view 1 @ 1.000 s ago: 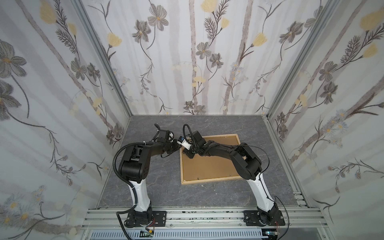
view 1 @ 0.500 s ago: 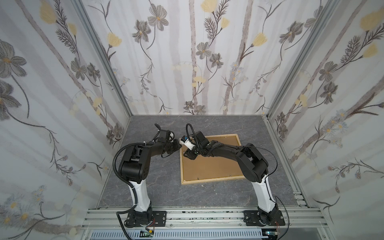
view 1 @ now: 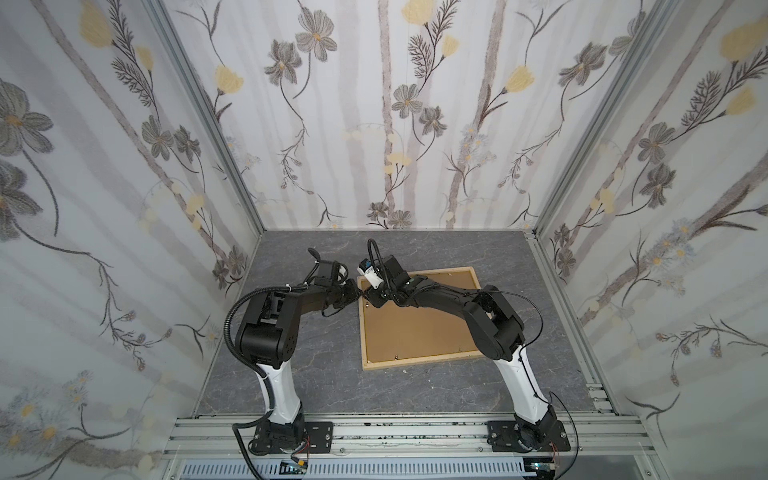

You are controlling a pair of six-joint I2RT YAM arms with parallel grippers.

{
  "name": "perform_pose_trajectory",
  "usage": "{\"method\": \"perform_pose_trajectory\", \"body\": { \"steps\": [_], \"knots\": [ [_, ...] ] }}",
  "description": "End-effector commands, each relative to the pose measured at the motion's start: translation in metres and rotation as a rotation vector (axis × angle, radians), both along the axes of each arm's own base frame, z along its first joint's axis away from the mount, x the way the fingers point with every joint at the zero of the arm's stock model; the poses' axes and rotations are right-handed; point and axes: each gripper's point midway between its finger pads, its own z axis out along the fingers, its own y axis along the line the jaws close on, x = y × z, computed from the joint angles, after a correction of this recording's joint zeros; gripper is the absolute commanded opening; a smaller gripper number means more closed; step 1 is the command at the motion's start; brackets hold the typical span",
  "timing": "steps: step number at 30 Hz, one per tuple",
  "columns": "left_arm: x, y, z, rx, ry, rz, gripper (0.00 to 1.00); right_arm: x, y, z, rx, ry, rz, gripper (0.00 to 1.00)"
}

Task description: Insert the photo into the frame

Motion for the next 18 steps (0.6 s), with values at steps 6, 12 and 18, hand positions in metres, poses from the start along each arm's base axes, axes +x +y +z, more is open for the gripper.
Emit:
{"method": "perform_pose_trajectory", "body": {
  "steps": [6, 12, 18],
  "knots": [
    [-0.020, 0.010, -0.022, 0.040, 0.124, 0.036, 0.03, -0.004, -0.008, -0.026, -0.087, 0.025, 0.007, 0.48],
    [-0.019, 0.011, -0.020, 0.043, 0.121, 0.037, 0.03, -0.007, -0.022, -0.034, -0.177, 0.008, 0.007, 0.46],
    [-0.018, 0.011, -0.020, 0.041, 0.119, 0.037, 0.03, -0.024, -0.036, -0.027, -0.212, -0.018, 0.028, 0.45]
  ]
}}
